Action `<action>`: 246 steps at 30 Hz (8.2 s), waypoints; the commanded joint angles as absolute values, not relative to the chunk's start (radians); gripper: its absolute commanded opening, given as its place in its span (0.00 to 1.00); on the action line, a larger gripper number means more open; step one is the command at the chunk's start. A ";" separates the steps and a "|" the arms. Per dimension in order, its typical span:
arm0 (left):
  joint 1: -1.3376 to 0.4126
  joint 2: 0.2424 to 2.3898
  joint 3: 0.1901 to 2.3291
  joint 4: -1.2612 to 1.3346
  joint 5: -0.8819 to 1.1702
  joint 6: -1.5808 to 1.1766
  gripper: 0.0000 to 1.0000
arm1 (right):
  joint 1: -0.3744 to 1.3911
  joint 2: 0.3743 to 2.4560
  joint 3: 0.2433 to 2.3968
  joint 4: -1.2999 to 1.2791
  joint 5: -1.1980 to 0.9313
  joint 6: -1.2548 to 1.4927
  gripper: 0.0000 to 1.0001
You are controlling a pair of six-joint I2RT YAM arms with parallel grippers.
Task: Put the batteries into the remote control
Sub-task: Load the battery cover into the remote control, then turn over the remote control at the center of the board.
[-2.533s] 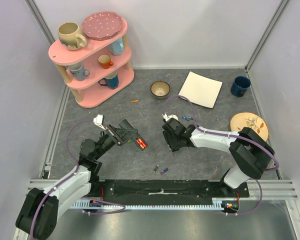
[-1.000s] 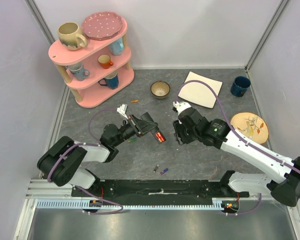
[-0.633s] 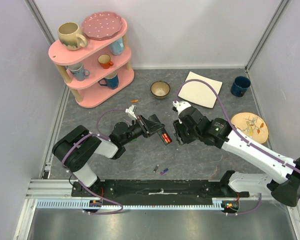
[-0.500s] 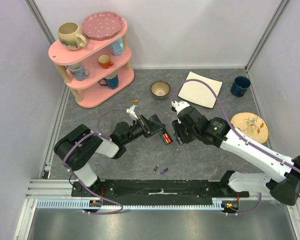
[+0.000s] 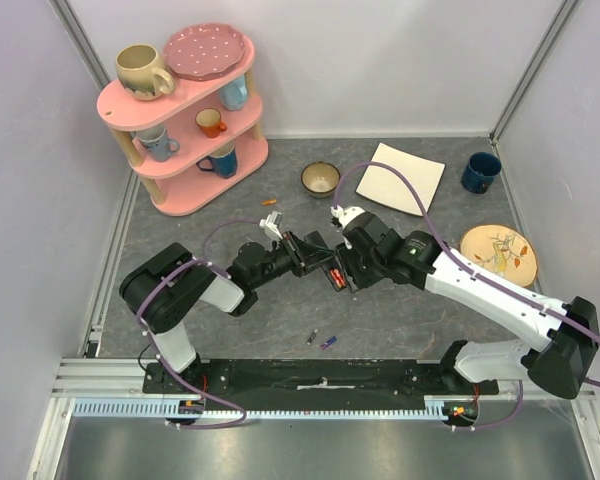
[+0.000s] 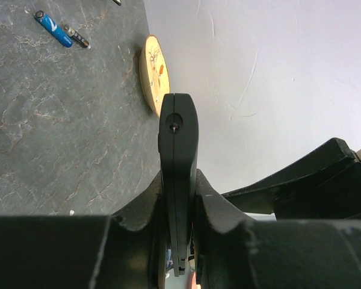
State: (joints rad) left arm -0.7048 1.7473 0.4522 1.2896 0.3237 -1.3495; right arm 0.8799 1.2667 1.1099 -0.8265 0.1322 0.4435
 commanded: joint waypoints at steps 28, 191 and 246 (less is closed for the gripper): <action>-0.735 1.758 0.494 1.500 0.333 -1.365 0.02 | 0.897 1.321 1.121 -0.735 0.086 0.457 0.19; -0.946 1.588 0.515 1.463 0.316 -1.371 0.02 | 0.769 1.486 1.198 -0.611 0.170 0.428 0.17; -0.742 1.339 0.752 0.128 0.077 -0.724 0.02 | 0.765 0.930 1.077 -0.727 0.204 0.303 0.72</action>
State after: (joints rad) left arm -0.7517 1.4048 0.5430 0.6689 0.1867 -1.0298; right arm 0.7681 0.9634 1.1728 -0.7868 0.0376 0.2649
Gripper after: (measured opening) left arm 0.239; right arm 0.717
